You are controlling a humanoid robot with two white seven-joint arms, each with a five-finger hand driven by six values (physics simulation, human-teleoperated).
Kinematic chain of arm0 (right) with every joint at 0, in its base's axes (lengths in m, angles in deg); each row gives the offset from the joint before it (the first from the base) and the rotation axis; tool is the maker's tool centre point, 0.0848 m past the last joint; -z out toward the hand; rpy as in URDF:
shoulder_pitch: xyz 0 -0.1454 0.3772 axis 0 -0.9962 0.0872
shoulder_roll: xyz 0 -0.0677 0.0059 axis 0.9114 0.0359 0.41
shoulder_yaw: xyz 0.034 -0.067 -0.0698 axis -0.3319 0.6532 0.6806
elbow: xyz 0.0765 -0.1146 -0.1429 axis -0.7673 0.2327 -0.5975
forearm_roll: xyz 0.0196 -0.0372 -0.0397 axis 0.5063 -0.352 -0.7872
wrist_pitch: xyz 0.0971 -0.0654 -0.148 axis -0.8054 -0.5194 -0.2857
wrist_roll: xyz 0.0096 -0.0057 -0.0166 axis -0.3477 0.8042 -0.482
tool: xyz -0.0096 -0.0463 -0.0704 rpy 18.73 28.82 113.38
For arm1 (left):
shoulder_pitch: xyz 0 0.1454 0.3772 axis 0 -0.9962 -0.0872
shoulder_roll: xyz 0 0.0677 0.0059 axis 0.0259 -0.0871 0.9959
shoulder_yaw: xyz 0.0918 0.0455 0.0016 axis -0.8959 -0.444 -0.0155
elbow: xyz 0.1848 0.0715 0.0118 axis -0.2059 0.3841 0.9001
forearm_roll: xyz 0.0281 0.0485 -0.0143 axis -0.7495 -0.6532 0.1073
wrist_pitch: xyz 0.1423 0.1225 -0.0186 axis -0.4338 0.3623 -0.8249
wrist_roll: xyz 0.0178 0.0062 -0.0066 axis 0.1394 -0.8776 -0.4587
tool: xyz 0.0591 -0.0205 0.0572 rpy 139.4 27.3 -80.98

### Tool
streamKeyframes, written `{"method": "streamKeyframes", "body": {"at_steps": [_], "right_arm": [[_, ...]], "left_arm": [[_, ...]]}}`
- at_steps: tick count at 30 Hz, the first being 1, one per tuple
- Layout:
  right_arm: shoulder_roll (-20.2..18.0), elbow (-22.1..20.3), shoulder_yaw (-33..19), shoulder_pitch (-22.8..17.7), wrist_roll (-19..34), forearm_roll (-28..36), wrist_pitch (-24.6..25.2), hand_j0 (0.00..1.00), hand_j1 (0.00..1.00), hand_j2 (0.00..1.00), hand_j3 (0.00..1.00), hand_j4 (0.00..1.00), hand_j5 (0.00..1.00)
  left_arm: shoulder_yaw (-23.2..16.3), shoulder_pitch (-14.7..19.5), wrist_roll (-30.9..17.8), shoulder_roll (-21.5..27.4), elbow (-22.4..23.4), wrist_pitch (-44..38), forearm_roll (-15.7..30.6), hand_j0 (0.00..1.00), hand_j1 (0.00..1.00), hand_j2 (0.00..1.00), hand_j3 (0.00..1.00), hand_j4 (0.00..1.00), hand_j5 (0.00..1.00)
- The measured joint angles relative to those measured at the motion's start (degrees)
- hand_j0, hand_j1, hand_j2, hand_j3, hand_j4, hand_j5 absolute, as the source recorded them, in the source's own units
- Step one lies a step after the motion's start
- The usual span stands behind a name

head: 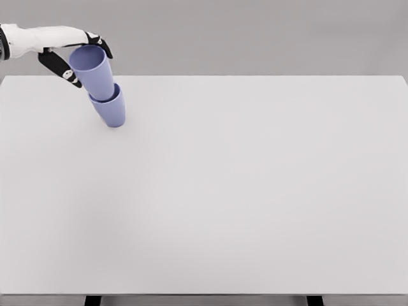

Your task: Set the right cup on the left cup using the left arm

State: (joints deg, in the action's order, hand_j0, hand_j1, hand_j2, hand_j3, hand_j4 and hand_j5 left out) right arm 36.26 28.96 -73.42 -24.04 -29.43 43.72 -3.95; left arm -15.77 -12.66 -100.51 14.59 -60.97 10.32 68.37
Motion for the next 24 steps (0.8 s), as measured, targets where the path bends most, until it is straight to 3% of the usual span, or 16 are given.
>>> {"method": "streamKeyframes", "body": {"at_steps": [24], "right_arm": [[0.0,0.0,0.0,0.0,0.0,0.0,0.0,1.0,1.0,1.0,1.0,1.0,1.0]], "left_arm": [[0.7,-0.4,0.2,-2.4,2.9,0.0,-1.3,0.57,0.57,0.57,0.57,0.57,0.57]]}}
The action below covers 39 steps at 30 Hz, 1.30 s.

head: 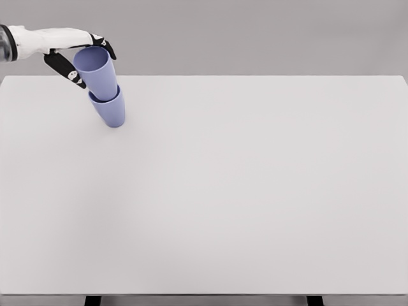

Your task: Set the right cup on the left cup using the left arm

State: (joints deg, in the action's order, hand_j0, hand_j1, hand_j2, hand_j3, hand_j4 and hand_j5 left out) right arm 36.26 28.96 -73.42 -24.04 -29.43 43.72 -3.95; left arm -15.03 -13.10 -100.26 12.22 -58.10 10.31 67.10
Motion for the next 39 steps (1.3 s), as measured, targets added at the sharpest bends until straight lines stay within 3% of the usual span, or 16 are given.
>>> {"method": "streamKeyframes", "body": {"at_steps": [12,13,16,19,27,30,33,36,39], "right_arm": [[0.0,0.0,0.0,0.0,0.0,0.0,0.0,1.0,1.0,1.0,1.0,1.0,1.0],[0.0,0.0,0.0,0.0,0.0,0.0,0.0,1.0,1.0,1.0,1.0,1.0,1.0],[0.0,0.0,0.0,0.0,0.0,0.0,0.0,1.0,1.0,1.0,1.0,1.0,1.0],[0.0,0.0,0.0,0.0,0.0,0.0,0.0,1.0,1.0,1.0,1.0,1.0,1.0],[0.0,0.0,0.0,0.0,0.0,0.0,0.0,1.0,1.0,1.0,1.0,1.0,1.0],[0.0,0.0,0.0,0.0,0.0,0.0,0.0,1.0,1.0,1.0,1.0,1.0,1.0],[0.0,0.0,0.0,0.0,0.0,0.0,0.0,1.0,1.0,1.0,1.0,1.0,1.0],[0.0,0.0,0.0,0.0,0.0,0.0,0.0,1.0,1.0,1.0,1.0,1.0,1.0],[0.0,0.0,0.0,0.0,0.0,0.0,0.0,1.0,1.0,1.0,1.0,1.0,1.0]], "left_arm": [[0.0,-1.1,0.1,0.0,0.3,0.0,-0.1,0.58,0.58,0.58,0.58,0.58,0.58],[0.0,-1.1,0.1,0.0,0.4,0.0,-0.1,0.72,0.72,0.72,0.72,0.72,0.72],[0.1,-1.1,0.2,0.0,0.4,0.0,-0.1,0.75,0.75,0.75,0.75,0.75,0.75],[0.2,-1.1,0.3,0.0,0.4,0.0,0.0,1.0,1.0,1.0,1.0,1.0,1.0],[1.2,-1.2,0.3,0.6,-0.5,0.0,0.0,1.0,1.0,1.0,1.0,1.0,1.0],[3.8,-1.7,0.2,5.5,-9.0,0.0,0.7,1.0,1.0,1.0,1.0,1.0,1.0],[5.5,-5.5,-0.1,12.9,-22.9,0.0,4.2,1.0,1.0,1.0,1.0,1.0,1.0],[6.2,-10.3,-0.1,18.4,-36.2,0.1,6.7,1.0,1.0,1.0,1.0,1.0,1.0],[9.2,-19.4,-0.2,22.2,-44.7,0.0,7.7,1.0,1.0,1.0,1.0,1.0,1.0]]}}
